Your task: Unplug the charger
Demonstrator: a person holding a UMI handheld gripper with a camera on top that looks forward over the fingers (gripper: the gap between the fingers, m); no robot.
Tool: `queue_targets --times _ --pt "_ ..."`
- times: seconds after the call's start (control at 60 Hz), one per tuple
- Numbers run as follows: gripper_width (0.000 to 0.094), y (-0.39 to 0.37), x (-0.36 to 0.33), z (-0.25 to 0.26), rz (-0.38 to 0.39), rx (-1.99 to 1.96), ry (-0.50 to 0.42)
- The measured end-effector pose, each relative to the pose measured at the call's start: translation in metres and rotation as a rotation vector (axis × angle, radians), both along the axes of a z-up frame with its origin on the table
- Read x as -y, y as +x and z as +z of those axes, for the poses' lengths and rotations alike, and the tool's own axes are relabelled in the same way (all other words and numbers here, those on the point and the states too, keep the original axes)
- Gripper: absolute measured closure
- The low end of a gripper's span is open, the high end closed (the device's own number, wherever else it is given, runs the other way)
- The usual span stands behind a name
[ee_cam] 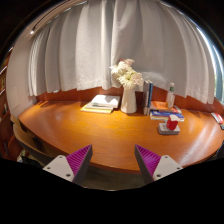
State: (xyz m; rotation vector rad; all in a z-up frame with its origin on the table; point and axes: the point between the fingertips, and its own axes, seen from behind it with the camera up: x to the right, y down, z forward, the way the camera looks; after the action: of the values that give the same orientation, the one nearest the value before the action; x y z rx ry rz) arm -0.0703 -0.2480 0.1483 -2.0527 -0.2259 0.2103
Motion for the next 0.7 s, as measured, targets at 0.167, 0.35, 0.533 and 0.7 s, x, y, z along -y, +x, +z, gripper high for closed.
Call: queue_targets --times 0.167,0.35,0.533,0.7 --pt "0.0074 0.074 -0.025 -0.032 -0.096 0.03 -0.062" --pt "0.0072 0.183 -0.09 -0.07 -0.252 0.049 -0.08" --pt "0.0078 0.265 -0.176 -0.094 -0.328 0.102 -0.06" --pt "0.0077 0.282 -0.251 -0.097 -0.291 0.114 0.006"
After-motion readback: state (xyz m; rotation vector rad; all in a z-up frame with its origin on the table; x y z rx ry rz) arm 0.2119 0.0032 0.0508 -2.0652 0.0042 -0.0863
